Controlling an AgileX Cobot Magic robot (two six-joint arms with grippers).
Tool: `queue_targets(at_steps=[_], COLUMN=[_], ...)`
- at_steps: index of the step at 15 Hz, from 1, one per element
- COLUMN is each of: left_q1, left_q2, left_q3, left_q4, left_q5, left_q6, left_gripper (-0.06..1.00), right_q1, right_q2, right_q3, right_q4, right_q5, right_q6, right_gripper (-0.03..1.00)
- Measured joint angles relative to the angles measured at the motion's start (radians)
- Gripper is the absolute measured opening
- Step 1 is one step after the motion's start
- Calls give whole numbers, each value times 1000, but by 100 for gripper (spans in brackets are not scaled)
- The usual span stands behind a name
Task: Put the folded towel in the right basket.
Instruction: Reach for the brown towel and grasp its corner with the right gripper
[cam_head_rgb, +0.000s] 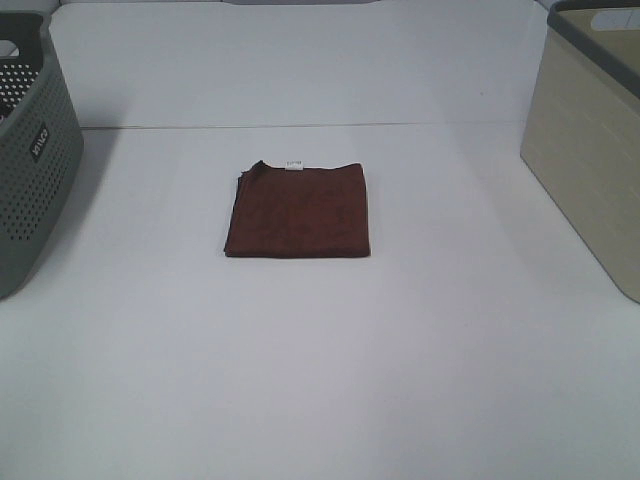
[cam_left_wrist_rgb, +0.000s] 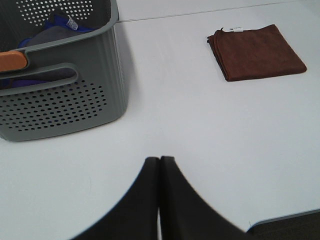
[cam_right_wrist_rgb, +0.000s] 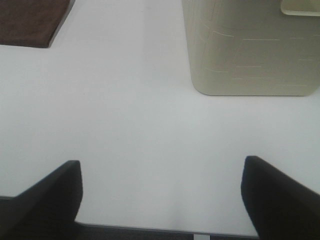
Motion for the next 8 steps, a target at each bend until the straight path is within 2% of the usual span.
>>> queue_targets(at_steps=[8], left_q1=[0], left_q2=[0], left_q3=[0], left_q4=[0], left_q5=[0], left_q6=[0], left_gripper=[0], right_q1=[0], right_q2=[0], right_q3=[0], right_q4=[0], right_q5=[0], right_q6=[0], right_gripper=[83])
